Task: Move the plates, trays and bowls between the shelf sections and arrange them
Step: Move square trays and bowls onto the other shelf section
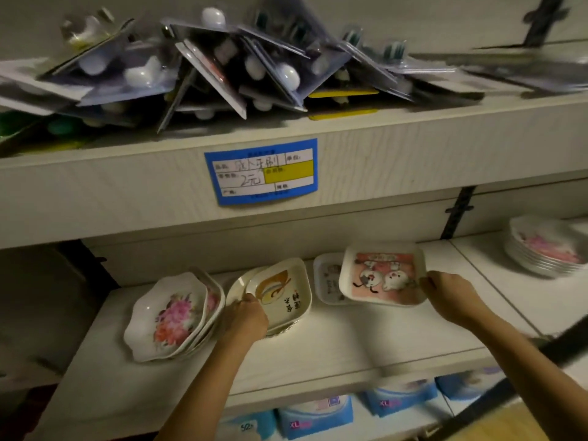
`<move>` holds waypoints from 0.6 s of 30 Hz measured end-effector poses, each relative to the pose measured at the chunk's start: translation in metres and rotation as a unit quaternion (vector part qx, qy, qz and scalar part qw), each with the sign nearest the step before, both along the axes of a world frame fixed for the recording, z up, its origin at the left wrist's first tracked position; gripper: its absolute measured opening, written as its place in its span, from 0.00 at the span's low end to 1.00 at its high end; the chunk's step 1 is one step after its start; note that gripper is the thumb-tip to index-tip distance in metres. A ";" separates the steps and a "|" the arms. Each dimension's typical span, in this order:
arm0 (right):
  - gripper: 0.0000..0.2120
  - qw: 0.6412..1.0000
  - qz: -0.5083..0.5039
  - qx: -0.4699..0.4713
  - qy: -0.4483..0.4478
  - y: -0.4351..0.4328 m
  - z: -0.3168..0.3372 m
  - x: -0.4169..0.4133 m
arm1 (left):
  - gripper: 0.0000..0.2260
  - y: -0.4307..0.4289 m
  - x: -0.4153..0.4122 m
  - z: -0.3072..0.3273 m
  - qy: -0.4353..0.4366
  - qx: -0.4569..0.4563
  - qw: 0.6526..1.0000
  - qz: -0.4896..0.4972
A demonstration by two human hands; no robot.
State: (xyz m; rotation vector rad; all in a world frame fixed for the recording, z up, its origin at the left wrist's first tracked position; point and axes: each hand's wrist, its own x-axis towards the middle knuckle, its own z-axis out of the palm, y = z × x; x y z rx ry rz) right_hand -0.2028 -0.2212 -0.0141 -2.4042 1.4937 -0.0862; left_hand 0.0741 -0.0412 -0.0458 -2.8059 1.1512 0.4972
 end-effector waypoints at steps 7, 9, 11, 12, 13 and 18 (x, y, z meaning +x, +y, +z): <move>0.11 0.999 -0.027 -0.008 -0.023 0.030 0.007 -0.035 | 0.30 -0.019 0.020 -0.015 0.048 0.032 0.998 0.040; 0.13 0.998 -0.045 0.000 -0.043 0.035 0.005 -0.044 | 0.27 -0.023 0.028 -0.019 0.030 0.016 0.999 0.040; 0.13 0.996 -0.069 0.004 -0.053 0.039 0.003 -0.053 | 0.21 -0.026 0.034 -0.022 0.028 -0.026 0.999 0.023; 0.13 0.995 -0.079 0.003 -0.056 0.042 0.002 -0.057 | 0.19 -0.027 0.035 -0.021 0.040 -0.051 0.998 0.016; 0.13 0.994 -0.088 0.001 -0.059 0.044 0.002 -0.061 | 0.19 -0.029 0.035 -0.019 0.049 -0.071 0.996 0.013; 0.14 0.990 -0.124 -0.013 -0.072 0.054 0.003 -0.084 | 0.16 -0.029 0.022 0.004 0.062 -0.147 0.987 -0.015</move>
